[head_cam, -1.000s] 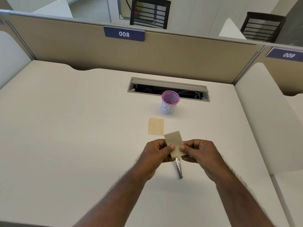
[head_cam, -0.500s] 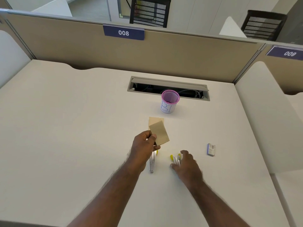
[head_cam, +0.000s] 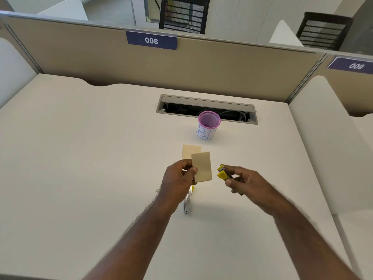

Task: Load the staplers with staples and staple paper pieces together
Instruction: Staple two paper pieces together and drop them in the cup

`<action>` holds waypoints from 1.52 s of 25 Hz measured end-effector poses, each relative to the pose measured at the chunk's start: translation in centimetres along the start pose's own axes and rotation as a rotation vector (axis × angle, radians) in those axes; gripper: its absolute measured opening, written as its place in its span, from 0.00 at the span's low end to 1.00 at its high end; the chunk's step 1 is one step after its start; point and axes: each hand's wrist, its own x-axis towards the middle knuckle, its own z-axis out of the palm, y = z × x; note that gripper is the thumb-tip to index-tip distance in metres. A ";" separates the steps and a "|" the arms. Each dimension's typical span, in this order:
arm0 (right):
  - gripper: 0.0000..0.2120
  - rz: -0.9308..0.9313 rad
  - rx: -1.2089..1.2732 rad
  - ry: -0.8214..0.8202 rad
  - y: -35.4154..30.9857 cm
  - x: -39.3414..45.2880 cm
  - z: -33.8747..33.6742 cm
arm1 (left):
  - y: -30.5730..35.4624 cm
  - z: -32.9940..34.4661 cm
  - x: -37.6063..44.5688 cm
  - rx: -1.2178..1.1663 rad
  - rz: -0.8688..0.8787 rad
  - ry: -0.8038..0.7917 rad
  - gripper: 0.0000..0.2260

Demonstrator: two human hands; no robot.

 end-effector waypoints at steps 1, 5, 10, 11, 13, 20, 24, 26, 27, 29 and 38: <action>0.14 -0.017 -0.035 -0.034 -1.0 -0.1 -0.5 | 0.2 0.2 -0.1 0.017 0.016 -0.023 0.08; 0.13 0.003 -0.167 -0.099 -3.2 -0.3 -1.4 | 0.9 0.6 -0.5 0.095 0.078 -0.082 0.09; 0.12 0.029 -0.187 -0.186 -3.9 -0.4 -1.0 | 1.0 0.6 -0.7 0.165 0.119 -0.135 0.10; 0.12 0.022 -0.176 -0.198 -4.1 -0.4 -0.9 | 1.1 0.6 -0.8 0.172 0.124 -0.150 0.10; 0.13 0.001 -0.182 -0.216 -4.3 -0.3 -0.6 | 1.1 0.7 -1.0 0.182 0.128 -0.179 0.10; 0.17 0.031 -0.204 -0.160 -4.0 0.1 0.3 | 1.2 0.8 -1.4 0.173 0.133 -0.215 0.11; 0.15 0.067 -0.155 -0.109 -3.9 0.2 0.8 | 1.4 0.6 -1.5 0.177 0.134 -0.239 0.12; 0.14 0.069 -0.118 -0.100 -3.8 0.3 1.0 | 1.4 0.5 -1.5 0.172 0.128 -0.243 0.12; 0.13 0.065 -0.096 -0.102 -3.8 0.3 0.9 | 1.4 0.5 -1.5 0.169 0.124 -0.243 0.12; 0.13 0.059 -0.076 -0.104 -3.8 0.4 0.8 | 1.4 0.5 -1.4 0.162 0.119 -0.247 0.11; 0.12 0.059 -0.076 -0.020 -3.7 0.5 1.0 | 1.4 0.7 -1.4 0.173 0.109 -0.258 0.11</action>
